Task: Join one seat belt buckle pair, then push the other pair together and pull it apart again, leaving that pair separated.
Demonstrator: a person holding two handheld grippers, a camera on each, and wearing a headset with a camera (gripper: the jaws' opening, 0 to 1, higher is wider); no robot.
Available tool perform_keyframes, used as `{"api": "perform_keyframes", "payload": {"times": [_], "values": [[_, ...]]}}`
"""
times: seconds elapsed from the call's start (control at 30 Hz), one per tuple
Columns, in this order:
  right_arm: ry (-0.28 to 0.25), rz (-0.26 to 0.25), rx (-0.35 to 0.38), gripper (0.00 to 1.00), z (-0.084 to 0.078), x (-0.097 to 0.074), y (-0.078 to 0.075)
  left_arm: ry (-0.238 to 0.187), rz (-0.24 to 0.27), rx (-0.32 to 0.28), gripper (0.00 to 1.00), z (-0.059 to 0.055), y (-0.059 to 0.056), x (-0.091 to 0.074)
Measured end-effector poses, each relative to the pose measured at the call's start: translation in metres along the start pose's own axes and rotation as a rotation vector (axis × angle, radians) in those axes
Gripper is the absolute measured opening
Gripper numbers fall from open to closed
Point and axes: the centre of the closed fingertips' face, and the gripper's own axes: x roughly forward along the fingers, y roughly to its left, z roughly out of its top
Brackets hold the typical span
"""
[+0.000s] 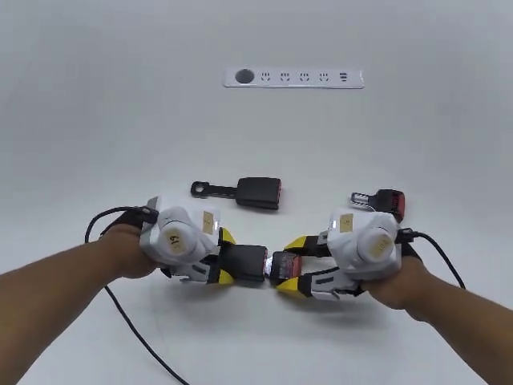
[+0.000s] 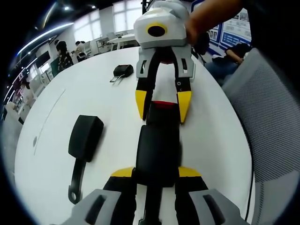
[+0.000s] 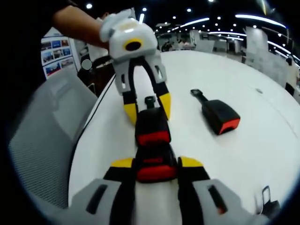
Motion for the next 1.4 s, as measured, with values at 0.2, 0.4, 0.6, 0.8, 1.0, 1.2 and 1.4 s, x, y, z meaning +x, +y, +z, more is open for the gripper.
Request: {"api": "perform_keyframes", "payload": {"times": [0.2,0.4,0.6,0.8,1.0,1.2,1.4], "values": [[0.007,-0.003,-0.024,0.33,-0.0017,-0.0018,0.0003,-0.026,-0.001,0.013,0.32,-0.0007,0.0009,-0.0005],[0.009,-0.004,-0.063,0.33,-0.0035,-0.0031,0.0021,-0.048,-0.019,0.046,0.31,-0.001,0.0004,0.0001],[0.004,-0.007,-0.109,0.33,-0.0039,-0.0035,0.0021,-0.074,-0.029,0.058,0.31,-0.0002,-0.0008,0.0001],[-0.008,-0.005,-0.105,0.33,-0.0037,-0.0029,0.001,-0.1,-0.031,0.053,0.31,-0.001,-0.0014,0.0002],[-0.028,-0.006,-0.084,0.33,-0.0037,-0.0028,0.0007,-0.124,-0.025,0.045,0.31,-0.0002,-0.0013,-0.0003],[-0.046,-0.01,-0.062,0.33,-0.0032,-0.0029,0.0005,-0.14,-0.023,0.033,0.31,0.001,-0.0017,-0.0011],[-0.059,-0.016,-0.05,0.33,-0.0029,-0.0032,0.0002,-0.148,-0.025,0.03,0.31,0.0014,-0.0019,-0.0013]]}}
